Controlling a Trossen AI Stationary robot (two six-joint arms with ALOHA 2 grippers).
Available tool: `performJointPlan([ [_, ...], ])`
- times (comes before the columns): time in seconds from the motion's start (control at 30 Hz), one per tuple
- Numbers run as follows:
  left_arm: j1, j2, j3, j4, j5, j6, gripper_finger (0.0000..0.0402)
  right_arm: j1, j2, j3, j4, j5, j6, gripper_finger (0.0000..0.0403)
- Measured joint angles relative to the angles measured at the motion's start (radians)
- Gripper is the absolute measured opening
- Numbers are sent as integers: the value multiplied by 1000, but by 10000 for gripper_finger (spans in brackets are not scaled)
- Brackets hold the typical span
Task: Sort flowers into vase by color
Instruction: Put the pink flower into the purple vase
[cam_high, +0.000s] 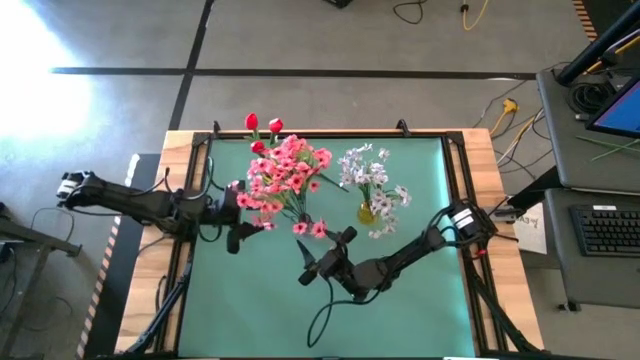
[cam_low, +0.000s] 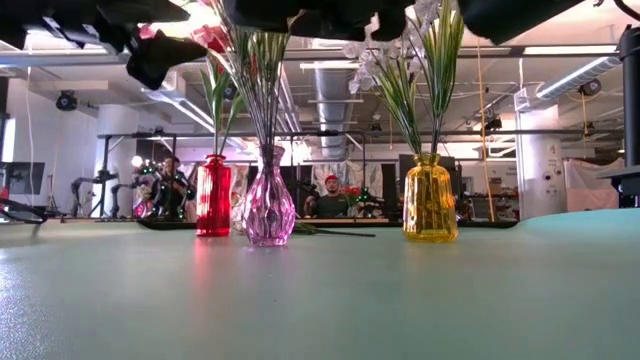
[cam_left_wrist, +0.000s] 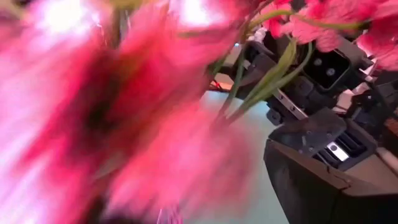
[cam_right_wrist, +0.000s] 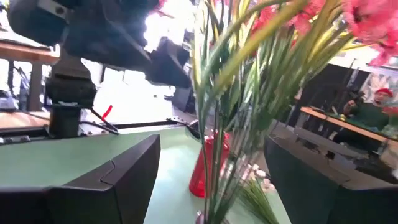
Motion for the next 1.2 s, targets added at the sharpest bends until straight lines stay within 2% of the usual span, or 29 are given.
performJointPlan([
  [0.3,-76,119,0,92,-191,21,249,48,-1,0,0,77,-85,278],
  [0.47,-115,138,0,130,-200,29,249,68,-1,0,0,78,-138,276],
  [0.57,-138,130,13,77,-201,36,249,71,-2,0,0,77,-152,274],
  [0.7,-169,91,90,-135,-235,17,249,69,-3,0,0,78,-164,274],
  [0.87,-213,75,266,-532,-295,-96,249,69,-12,0,1,72,-213,269],
  [0.97,-250,84,395,-877,-271,-281,249,69,-20,0,1,77,-280,266],
  [1.07,-300,100,489,-1163,-252,-488,249,79,-43,0,1,126,-370,263],
  [1.13,-334,106,533,-1271,-252,-583,249,86,-66,0,2,158,-447,262],
  [1.2,-371,110,549,-1302,-258,-630,249,92,-83,0,2,164,-510,260],
])
